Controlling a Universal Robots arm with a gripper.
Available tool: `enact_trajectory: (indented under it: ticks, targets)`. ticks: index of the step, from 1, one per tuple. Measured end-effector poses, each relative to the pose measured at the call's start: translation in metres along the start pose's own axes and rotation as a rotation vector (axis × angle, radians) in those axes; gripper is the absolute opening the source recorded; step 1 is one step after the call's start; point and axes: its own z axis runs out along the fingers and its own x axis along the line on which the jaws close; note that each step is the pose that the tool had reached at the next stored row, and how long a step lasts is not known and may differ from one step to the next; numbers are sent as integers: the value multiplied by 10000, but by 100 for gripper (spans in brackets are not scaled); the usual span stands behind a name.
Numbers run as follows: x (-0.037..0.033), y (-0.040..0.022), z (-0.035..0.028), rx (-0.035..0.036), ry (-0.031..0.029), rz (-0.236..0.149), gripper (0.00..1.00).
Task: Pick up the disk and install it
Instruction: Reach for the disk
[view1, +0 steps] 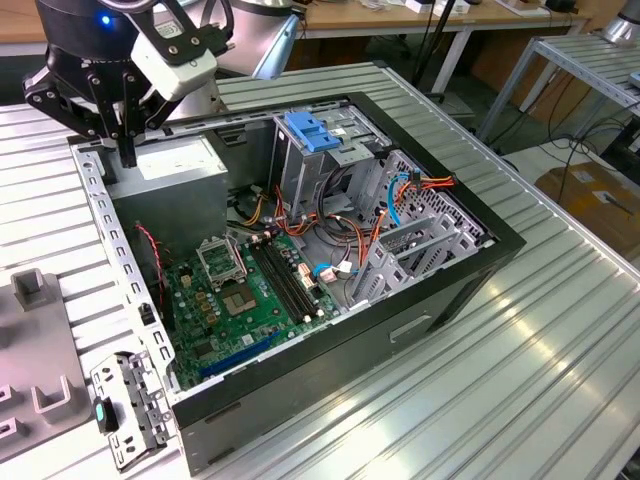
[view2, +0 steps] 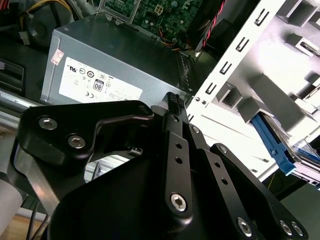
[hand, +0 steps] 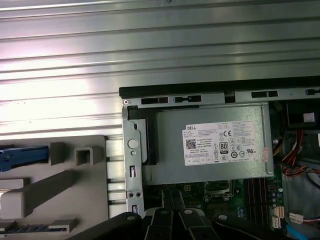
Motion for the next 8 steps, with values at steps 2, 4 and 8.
enact_trajectory:
  ticks: [2, 4, 8]
  targets:
    - [7, -1, 1, 0, 2, 0, 11]
    - [16, -1, 3, 0, 6, 0, 11]
    - [32, -3, 6, 1, 12, 0, 11]
